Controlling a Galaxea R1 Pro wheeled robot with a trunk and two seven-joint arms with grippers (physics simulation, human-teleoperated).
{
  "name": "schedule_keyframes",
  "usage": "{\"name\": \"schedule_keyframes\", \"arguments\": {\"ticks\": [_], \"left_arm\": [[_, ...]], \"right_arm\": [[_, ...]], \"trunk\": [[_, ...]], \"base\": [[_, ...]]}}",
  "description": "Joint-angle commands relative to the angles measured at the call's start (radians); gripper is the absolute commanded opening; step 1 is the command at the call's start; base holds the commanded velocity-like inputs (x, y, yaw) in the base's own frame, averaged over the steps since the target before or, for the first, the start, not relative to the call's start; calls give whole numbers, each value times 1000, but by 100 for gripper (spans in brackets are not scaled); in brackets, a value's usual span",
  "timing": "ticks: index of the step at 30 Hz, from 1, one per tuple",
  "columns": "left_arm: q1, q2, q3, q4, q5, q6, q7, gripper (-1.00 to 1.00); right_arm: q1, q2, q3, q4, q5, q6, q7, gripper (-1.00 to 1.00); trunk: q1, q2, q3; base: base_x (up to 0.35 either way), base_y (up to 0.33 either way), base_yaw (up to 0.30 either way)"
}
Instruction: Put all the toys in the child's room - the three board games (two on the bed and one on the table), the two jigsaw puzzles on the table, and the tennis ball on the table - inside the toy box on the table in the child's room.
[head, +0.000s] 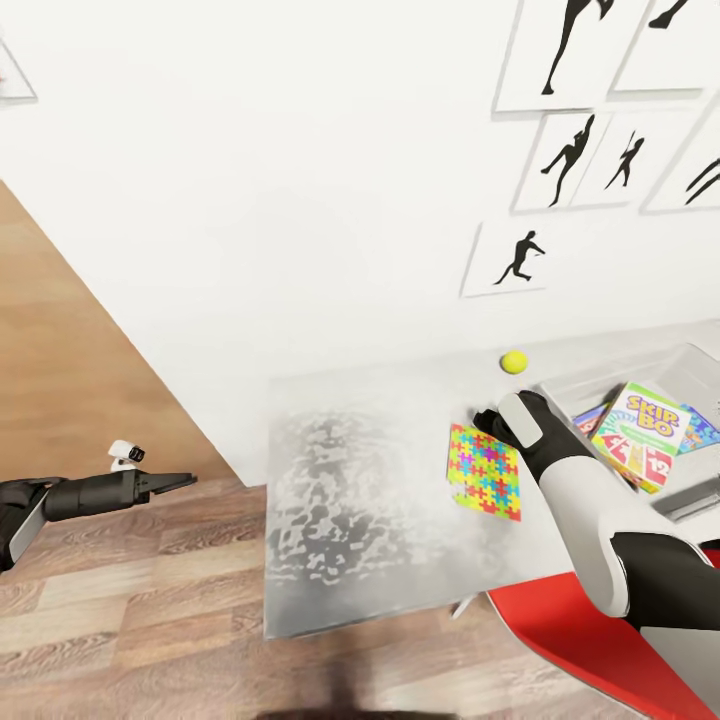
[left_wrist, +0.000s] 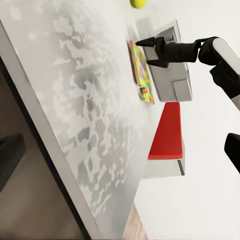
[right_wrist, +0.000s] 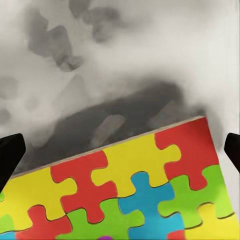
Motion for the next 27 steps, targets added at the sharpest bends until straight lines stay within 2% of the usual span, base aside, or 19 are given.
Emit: {"name": "schedule_keyframes", "arguments": {"ticks": [1,11,27], "left_arm": [[-1,1,-6,0,6,11,-3,100],[-1,1,-6,0,6,11,-3,100],[-1,1,-6,0,6,11,-3,100]], "right_arm": [[0,0,-1,-2,-8,3,-7,100],[0,1,-1,-2,-8,3,-7,100],[0,1,-1,-3,-8,3,-7,100]], "trunk": [[0,-2,-2],[0,-2,-2],[0,-2,-2]], "base": [[-162,0,0],[-201,24,0],[-153,162,0]]}}
